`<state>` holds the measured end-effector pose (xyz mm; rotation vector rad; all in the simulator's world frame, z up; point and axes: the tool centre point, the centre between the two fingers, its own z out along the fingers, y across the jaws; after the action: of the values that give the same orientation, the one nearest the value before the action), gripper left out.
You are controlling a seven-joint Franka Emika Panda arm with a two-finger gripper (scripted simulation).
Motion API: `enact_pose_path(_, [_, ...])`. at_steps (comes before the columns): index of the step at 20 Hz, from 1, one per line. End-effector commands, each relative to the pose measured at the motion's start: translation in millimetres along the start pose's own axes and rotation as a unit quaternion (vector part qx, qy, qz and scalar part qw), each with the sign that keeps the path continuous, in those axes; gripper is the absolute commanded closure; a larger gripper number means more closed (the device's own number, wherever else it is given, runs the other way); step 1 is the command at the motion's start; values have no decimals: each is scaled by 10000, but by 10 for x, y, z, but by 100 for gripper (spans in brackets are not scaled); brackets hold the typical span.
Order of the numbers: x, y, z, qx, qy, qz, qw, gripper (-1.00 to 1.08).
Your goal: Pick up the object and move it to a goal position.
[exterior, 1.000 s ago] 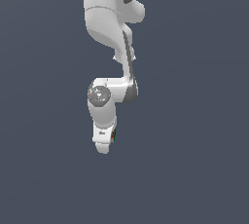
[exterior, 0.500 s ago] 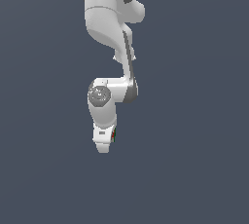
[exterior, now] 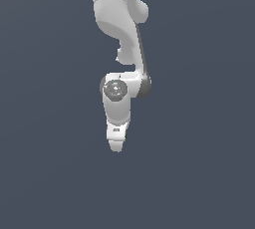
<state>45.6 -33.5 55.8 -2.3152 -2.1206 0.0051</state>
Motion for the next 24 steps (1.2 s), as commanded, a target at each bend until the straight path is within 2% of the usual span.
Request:
enact_pose_path(1, [216, -69, -136, -16, 0, -9, 10000, 108])
enact_pose_path(19, [2133, -739, -1261, -18, -5, -12, 10000, 108])
enact_pose_path(24, [2537, -855, -1500, -18, 1, -9, 10000, 108])
